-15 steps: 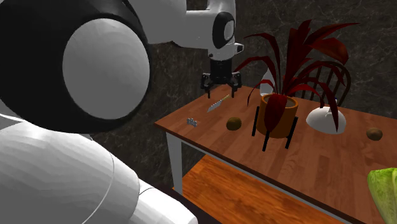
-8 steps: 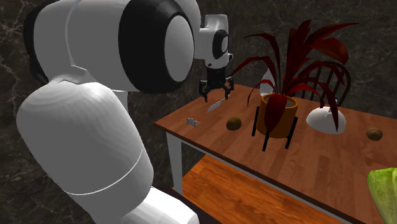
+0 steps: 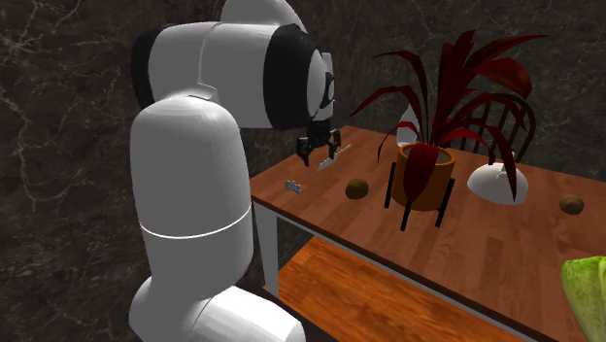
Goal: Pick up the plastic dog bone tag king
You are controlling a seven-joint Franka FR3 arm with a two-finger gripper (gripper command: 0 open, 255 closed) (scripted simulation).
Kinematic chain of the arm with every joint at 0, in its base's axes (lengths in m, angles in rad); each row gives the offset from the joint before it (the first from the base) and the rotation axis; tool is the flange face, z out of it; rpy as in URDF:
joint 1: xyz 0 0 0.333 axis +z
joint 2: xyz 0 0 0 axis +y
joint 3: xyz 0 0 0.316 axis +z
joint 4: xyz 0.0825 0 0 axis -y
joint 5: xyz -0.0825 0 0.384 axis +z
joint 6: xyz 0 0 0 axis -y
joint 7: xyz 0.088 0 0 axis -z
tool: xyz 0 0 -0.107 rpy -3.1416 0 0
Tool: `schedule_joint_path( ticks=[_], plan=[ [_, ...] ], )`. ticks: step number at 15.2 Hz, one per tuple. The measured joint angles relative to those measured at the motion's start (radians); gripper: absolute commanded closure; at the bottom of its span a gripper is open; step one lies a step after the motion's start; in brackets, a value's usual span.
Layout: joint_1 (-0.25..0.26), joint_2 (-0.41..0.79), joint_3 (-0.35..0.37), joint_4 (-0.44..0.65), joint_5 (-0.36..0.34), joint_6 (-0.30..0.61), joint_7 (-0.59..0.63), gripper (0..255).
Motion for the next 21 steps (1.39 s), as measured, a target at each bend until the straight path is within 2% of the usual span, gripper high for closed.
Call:
schedule_joint_path(
  ticks=[15,21],
  plan=[
    [0.133,0.434,0.084,0.321,-0.154,0.016,-0.217,0],
    [0.144,0.488,0.08,0.319,-0.172,0.068,-0.215,0]
  ],
)
